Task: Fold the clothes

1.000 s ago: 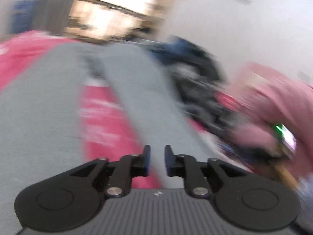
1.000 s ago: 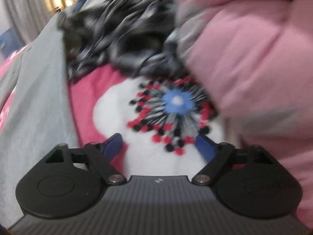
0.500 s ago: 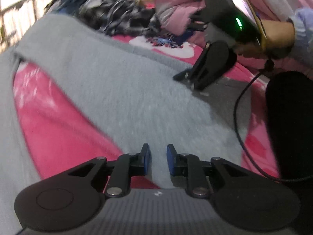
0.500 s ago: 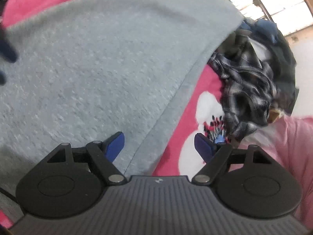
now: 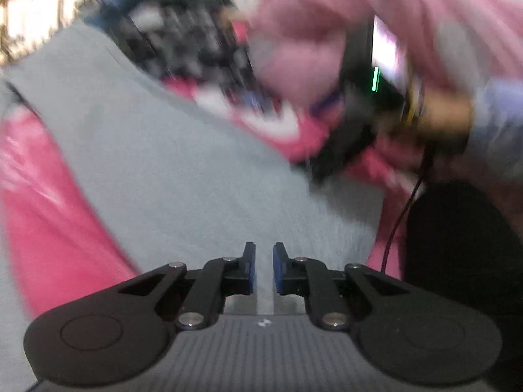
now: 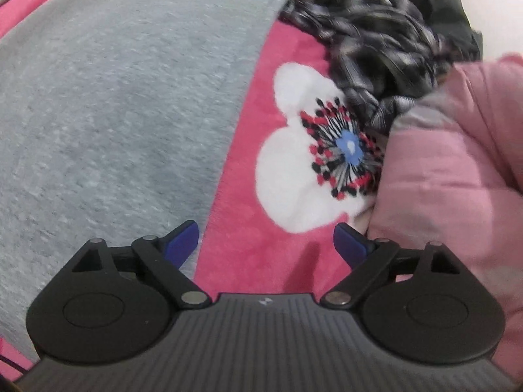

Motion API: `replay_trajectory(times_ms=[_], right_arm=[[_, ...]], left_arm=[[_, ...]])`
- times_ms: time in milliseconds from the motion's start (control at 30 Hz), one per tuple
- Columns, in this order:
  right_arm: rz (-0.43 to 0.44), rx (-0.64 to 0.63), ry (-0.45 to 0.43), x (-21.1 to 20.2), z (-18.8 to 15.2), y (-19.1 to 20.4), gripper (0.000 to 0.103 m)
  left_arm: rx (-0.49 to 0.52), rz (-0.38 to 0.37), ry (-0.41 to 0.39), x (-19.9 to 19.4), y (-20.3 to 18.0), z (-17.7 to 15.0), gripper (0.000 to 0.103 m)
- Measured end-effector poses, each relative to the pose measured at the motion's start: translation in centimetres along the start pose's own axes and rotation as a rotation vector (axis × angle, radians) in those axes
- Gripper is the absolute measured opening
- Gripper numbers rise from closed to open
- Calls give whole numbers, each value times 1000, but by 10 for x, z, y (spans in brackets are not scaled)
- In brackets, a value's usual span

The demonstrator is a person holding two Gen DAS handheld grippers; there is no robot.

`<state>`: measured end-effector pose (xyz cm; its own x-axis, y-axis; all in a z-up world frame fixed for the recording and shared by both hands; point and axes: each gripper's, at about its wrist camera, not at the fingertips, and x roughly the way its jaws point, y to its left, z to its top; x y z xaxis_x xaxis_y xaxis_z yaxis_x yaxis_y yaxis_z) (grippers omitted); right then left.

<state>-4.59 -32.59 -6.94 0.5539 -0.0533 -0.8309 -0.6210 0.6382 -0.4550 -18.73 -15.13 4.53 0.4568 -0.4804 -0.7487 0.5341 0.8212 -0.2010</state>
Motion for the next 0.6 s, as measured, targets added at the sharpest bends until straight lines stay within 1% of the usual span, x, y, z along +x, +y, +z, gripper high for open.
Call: replay_trajectory(times_ms=[33,67,100,133,167,200,267,333,400,467,533,567,600], right_arm=[[-10,1,24,-1,-3,0,90],[-28,-7,57,-4,-7,2,90],[-43,-10,79,-7,-10,2,90],[-50,3,82,-11,-12,0,89],[-46,37,78,-17,-13,-2,89],[-28,79,64,-25,-12,-4,88],[20,154,19,-44,-7,-4,88],[37,191,-37,-66,2,2,88],[27,178,-96,-87,10,12,88],[69,148,-126,-99,14,22,89],[146,103,-111,-100,15,36,89],[169,69,-86,-96,14,45,89],[172,21,-41,-87,13,57,89]], left_arm=[[35,8,14,9,-6,-8,12],[87,20,11,13,-12,-15,11],[161,38,-15,11,-18,-21,11],[202,47,-21,8,-21,-24,11],[203,44,-21,6,-20,-26,11],[176,30,-20,6,-16,-25,11],[121,-9,-14,6,-5,-23,12],[75,-43,-9,4,3,-22,12],[49,-62,-6,4,8,-22,12],[40,-68,-2,3,9,-22,13],[42,-66,-4,2,9,-23,13],[46,-63,-6,2,8,-24,13],[52,-59,-9,4,7,-23,13]])
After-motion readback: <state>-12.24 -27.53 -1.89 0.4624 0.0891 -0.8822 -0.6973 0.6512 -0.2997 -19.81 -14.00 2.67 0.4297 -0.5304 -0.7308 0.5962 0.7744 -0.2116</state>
